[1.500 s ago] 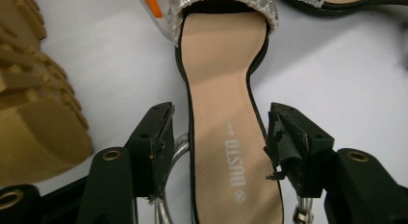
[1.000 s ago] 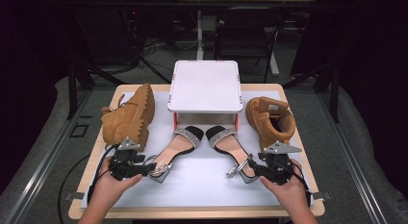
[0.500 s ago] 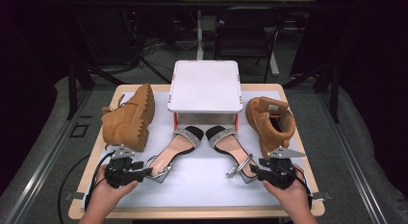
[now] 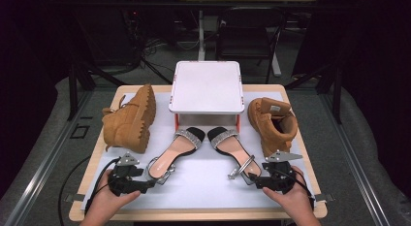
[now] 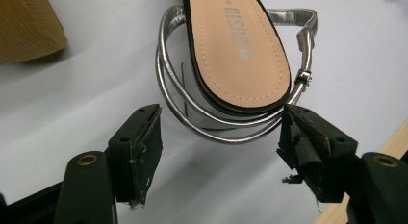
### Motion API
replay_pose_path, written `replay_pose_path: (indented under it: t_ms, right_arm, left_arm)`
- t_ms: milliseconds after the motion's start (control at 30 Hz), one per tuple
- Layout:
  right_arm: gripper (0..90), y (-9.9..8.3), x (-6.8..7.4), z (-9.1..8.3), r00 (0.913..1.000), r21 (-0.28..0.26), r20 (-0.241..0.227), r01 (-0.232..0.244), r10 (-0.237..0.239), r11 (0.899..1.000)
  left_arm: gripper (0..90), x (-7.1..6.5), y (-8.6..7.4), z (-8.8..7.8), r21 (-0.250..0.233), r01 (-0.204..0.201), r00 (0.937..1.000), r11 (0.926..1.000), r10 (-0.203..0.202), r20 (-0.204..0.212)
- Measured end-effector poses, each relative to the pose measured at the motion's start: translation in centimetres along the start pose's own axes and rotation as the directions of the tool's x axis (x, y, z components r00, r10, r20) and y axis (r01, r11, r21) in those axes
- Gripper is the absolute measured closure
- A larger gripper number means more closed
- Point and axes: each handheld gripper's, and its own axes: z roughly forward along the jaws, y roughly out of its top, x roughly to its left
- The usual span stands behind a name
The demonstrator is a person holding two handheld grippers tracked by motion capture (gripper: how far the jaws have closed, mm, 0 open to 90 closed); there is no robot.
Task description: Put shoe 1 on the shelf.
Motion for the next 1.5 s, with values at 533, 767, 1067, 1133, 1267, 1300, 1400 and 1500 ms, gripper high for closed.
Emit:
replay_pose_path:
  t_ms: [533, 767, 1067, 1133, 1267, 1300, 1400, 1500]
  right_arm:
    - [28.7, -0.8, 0.4, 1.5, 0.9993, 0.08, 0.0, 0.037, -0.038, 0.996]
    - [29.9, -1.0, 0.2, 1.6, 0.9996, 0.082, 0.003, 0.027, -0.027, 0.996]
    - [31.0, -1.0, 0.3, 2.1, 0.9997, 0.079, 0.006, 0.025, -0.025, 0.997]
    - [31.6, -1.0, 0.3, 2.1, 0.9996, 0.085, 0.005, 0.028, -0.028, 0.996]
    - [38.0, -1.0, 0.3, 2.2, 0.9996, 0.088, 0.003, 0.028, -0.028, 0.996]
    - [38.2, -1.0, 0.5, 2.2, 0.9996, 0.087, 0.008, 0.027, -0.028, 0.996]
    - [39.1, -0.9, 0.7, 2.2, 0.9992, 0.089, 0.027, 0.028, -0.031, 0.996]
    - [39.6, -0.8, 1.0, 2.2, 0.9988, 0.09, 0.039, 0.027, -0.03, 0.996]
  left_arm:
    - [30.6, -0.4, 0.2, 1.2, 0.022, -0.046, 0.9988, 0.9987, 0.046, 0.018]
    - [30.6, -0.4, -1.5, 1.2, 0.076, -0.059, 0.9981, 0.9953, 0.058, 0.018]
    - [30.5, -0.9, -0.2, 2.8, 0.034, -0.101, 0.9949, 0.9943, 0.101, 0.009]
    - [30.4, -0.9, 0.0, 3.0, 0.031, -0.11, 0.994, 0.9935, 0.11, -0.003]
    - [37.5, -1.0, 0.5, 3.0, 0.021, -0.113, 0.9927, 0.9933, 0.114, -0.04]
    - [39.7, -0.9, 0.5, 3.0, 0.019, -0.101, 0.9943, 0.9948, 0.101, -0.035]
    - [40.0, -1.0, 0.6, 3.0, 0.024, -0.101, 0.994, 0.9946, 0.102, -0.04]
    - [40.4, -1.1, 0.7, 2.9, 0.032, -0.104, 0.9934, 0.9941, 0.105, -0.047]
